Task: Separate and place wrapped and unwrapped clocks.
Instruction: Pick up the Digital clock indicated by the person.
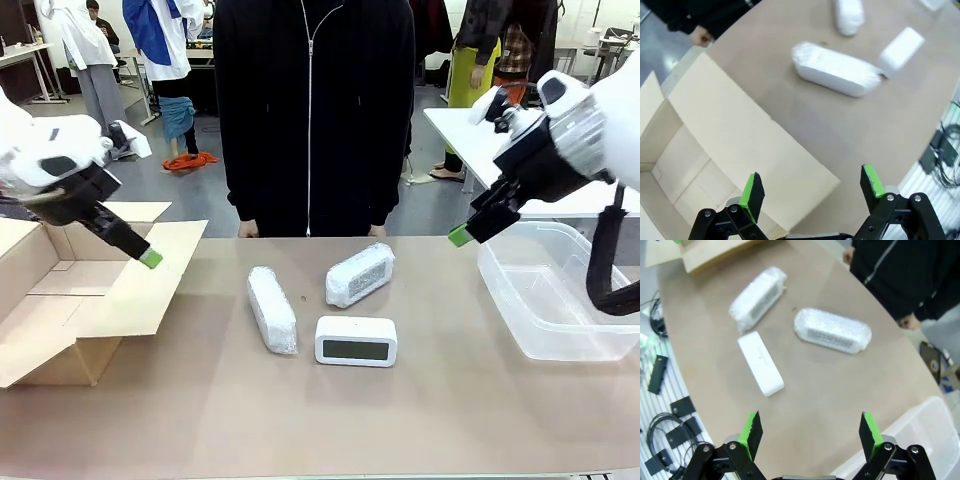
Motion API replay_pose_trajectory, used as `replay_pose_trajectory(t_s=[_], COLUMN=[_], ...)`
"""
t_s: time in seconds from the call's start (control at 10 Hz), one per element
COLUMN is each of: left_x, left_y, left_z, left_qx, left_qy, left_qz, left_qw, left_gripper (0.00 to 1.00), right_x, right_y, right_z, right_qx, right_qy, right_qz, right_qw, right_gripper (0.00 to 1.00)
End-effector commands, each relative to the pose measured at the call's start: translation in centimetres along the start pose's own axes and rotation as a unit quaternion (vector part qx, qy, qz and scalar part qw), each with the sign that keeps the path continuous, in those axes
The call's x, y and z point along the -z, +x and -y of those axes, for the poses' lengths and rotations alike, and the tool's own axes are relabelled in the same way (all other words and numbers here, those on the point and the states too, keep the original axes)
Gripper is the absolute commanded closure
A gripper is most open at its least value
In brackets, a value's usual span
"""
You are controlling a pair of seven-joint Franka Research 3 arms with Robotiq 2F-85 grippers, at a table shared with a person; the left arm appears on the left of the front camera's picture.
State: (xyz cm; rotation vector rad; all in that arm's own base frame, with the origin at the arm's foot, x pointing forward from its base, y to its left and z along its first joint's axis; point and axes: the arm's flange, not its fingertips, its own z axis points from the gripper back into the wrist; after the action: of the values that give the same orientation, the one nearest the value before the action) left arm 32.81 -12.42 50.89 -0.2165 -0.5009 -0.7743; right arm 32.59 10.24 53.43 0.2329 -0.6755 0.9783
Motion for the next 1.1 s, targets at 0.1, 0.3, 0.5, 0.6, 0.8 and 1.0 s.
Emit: replay_pose_trajectory(t_s=[0.1, 0.3, 0.5, 0.6, 0.8, 1.0], left_x=[-1.7, -2.9, -3.7, -3.8, -4.5, -4.9], left_y=[-2.7, -3.0, -2.9, -2.9, -2.9, -3.1], left_z=[0.5, 1.2, 1.8, 2.2, 3.0, 4.0], left_qx=[0.058, 0.069, 0.076, 0.088, 0.107, 0.125], left_qy=[-0.034, -0.024, -0.023, -0.025, -0.042, -0.033], left_qz=[0.017, 0.053, 0.081, 0.083, 0.100, 0.105], left_qw=[0.998, 0.996, 0.994, 0.992, 0.988, 0.986], left_gripper=[0.00, 0.00, 0.00, 0.00, 0.00, 0.00], right_x=[-1.5, -2.6, -2.9, -2.9, -2.8, -2.5], right_y=[-3.8, -4.3, -4.5, -4.8, -5.1, -5.2], right_z=[-3.3, -4.4, -4.6, -4.4, -4.3, -4.5], right_qx=[-0.040, -0.065, -0.074, -0.069, -0.080, -0.098], right_qy=[0.040, 0.054, 0.056, 0.055, 0.053, 0.033], right_qz=[0.061, 0.051, 0.052, 0.052, 0.053, 0.054], right_qw=[0.997, 0.995, 0.994, 0.995, 0.994, 0.993], right_gripper=[0.00, 0.00, 0.00, 0.00, 0.00, 0.00])
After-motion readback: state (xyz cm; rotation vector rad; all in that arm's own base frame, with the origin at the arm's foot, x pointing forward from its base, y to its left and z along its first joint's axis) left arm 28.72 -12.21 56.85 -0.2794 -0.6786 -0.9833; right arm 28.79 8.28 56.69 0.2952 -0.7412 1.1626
